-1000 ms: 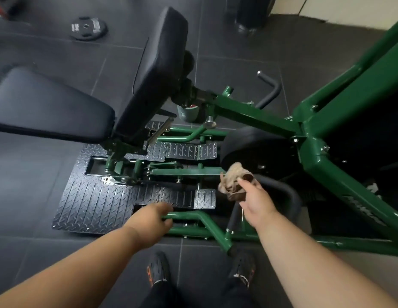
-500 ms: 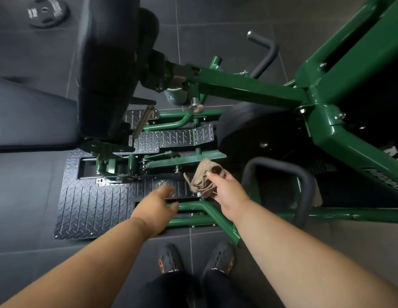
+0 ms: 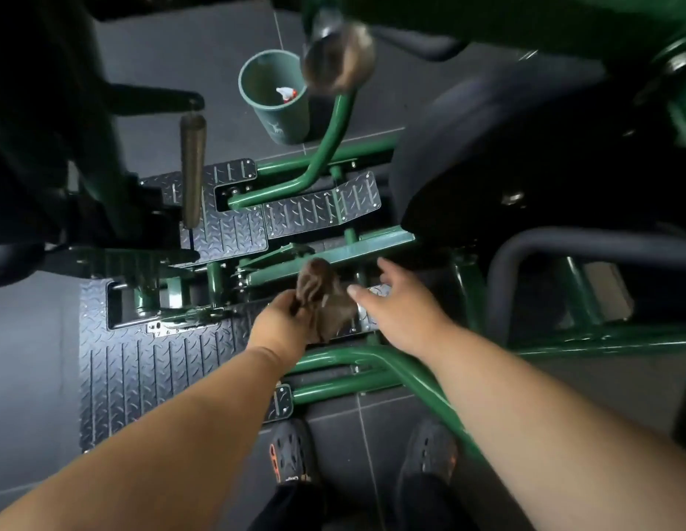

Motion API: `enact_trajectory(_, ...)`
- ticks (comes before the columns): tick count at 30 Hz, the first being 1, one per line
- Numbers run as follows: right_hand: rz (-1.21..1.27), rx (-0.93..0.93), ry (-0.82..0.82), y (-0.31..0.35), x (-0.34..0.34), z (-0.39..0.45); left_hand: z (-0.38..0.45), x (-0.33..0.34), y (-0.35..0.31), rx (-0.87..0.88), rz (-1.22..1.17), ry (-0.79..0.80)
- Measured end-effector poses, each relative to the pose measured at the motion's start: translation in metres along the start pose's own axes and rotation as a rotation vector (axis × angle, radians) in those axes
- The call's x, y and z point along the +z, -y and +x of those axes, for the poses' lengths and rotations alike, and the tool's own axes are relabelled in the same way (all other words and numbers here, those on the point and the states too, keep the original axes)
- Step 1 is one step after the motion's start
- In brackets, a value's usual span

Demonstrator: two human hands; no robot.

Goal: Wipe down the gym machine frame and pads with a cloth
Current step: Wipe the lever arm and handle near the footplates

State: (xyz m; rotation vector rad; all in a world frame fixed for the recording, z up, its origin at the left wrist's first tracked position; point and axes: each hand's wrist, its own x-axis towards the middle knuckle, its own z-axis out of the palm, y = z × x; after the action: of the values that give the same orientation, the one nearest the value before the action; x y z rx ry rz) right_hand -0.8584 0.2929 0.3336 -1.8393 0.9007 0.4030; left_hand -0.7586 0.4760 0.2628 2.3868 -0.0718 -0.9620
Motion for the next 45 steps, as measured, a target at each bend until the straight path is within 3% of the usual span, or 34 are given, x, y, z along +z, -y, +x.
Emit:
enact_trajectory(3, -0.621, -0.26, -0.006, 0.005, -0.008, 0.032, 0.055, -0.002, 0.054, -0.089, 0.11, -0.063)
enact_trajectory(5, -0.89, -0.376, 0.105, 0.017, -0.001, 0.053, 0.086, 0.002, 0.084, -0.106, 0.177, -0.093)
enact_trajectory(9, -1.265, -0.427, 0.431, 0.039, 0.039, 0.091, 0.136, 0.007, 0.121, -0.185, 0.294, -0.146)
enact_trajectory(14, -1.548, -0.499, 0.385, 0.029, 0.046, 0.121, 0.203, 0.015, 0.162, -0.188, 0.271, -0.224)
enact_trajectory(23, -1.559, -0.441, 0.308, -0.006, 0.044, 0.139, 0.311, 0.041, 0.216, -0.16, 0.271, -0.274)
enact_trajectory(28, -1.48, -0.557, 0.194, 0.0, 0.052, 0.146, 0.353, 0.061, 0.22, -0.135, 0.244, -0.297)
enact_trajectory(34, -1.491, -0.544, 0.176, -0.001, 0.046, 0.155, 0.375, 0.051, 0.229, -0.112, 0.117, -0.565)
enact_trajectory(40, -1.492, -0.542, 0.195, -0.007, 0.054, 0.162, 0.422, 0.054, 0.253, -0.181, 0.187, -0.247)
enact_trajectory(45, -1.47, -0.583, 0.173, -0.009, 0.058, 0.164, 0.436, 0.045, 0.234, -0.035, 0.357, -0.144)
